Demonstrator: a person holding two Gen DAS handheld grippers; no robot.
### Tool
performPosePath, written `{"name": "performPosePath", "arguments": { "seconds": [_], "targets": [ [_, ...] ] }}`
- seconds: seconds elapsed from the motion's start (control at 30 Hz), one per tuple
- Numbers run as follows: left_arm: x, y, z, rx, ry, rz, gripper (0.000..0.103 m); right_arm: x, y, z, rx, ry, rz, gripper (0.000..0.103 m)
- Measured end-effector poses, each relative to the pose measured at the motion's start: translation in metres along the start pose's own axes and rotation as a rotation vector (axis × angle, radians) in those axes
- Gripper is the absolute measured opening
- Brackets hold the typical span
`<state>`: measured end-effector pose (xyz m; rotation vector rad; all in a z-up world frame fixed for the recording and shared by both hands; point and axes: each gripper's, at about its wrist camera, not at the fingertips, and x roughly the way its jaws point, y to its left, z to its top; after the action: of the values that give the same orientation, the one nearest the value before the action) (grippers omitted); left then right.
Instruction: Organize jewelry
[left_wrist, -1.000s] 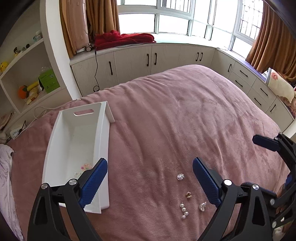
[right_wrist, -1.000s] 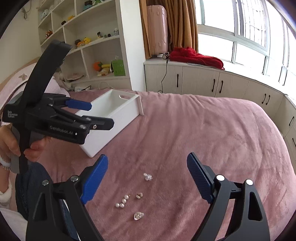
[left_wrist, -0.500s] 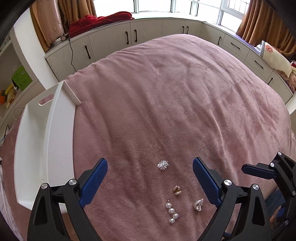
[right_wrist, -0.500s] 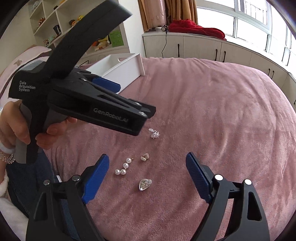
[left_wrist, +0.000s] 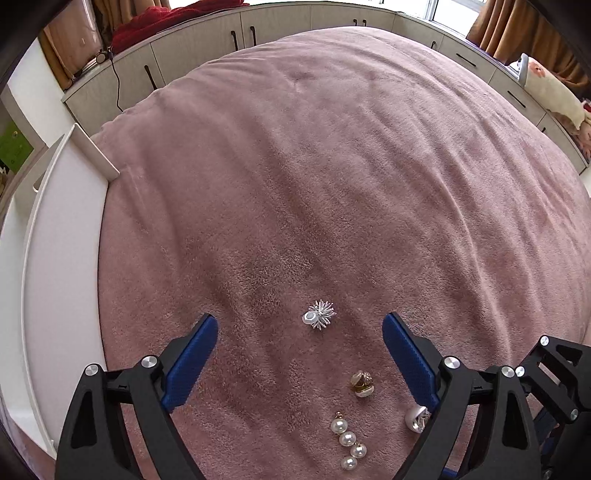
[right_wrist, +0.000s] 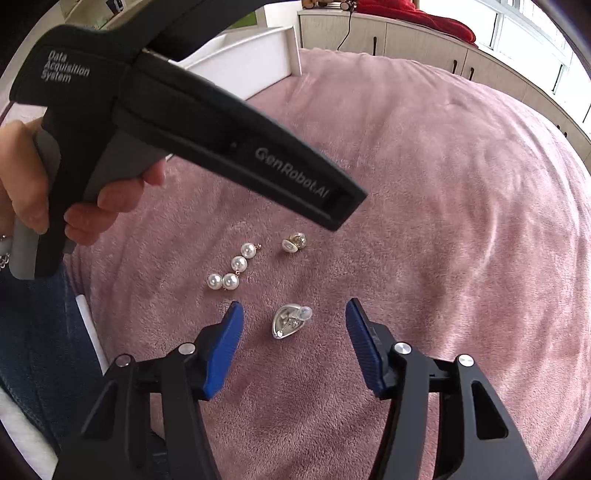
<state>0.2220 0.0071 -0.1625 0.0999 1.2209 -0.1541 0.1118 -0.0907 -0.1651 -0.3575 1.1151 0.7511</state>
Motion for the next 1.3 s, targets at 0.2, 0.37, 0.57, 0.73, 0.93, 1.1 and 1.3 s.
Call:
{"name": "performPosePath", "arguments": {
  "seconds": [0.2,0.37,0.57,0.73,0.93,1.1,1.3],
  "targets": [
    [0.021,0.011,-0.004,-0.047,0.036,-0.034,0.059,0.019,0.002,0.0,0.013,0.044,-0.007,0.041],
    [0.032,0.014,-0.007,-0.056,0.047,-0.04,0.053,0.027,0.0,-0.003,0.026,0.069,-0.002,0.036],
    [0.033,0.008,-0.006,-0.034,0.019,-0.041,0.045,0.029,-0.009,-0.003,0.061,0.071,0.004,0.025],
    [0.032,0.011,-0.009,-0.052,0.003,-0.074,0.026,0.03,-0.028,0.002,0.077,0.07,0.007,0.021],
    [0.027,0.019,-0.012,-0.087,-0.013,-0.113,0.012,0.031,-0.027,0.001,0.082,0.065,0.008,0.021],
    [0.014,0.026,-0.013,-0.097,-0.046,-0.122,0.012,0.028,-0.028,0.0,0.092,0.062,0.014,0.021],
    [-0.023,0.037,-0.015,-0.12,-0.117,-0.13,0.012,0.023,-0.029,0.001,0.098,0.051,0.014,0.021]
  ]
}}
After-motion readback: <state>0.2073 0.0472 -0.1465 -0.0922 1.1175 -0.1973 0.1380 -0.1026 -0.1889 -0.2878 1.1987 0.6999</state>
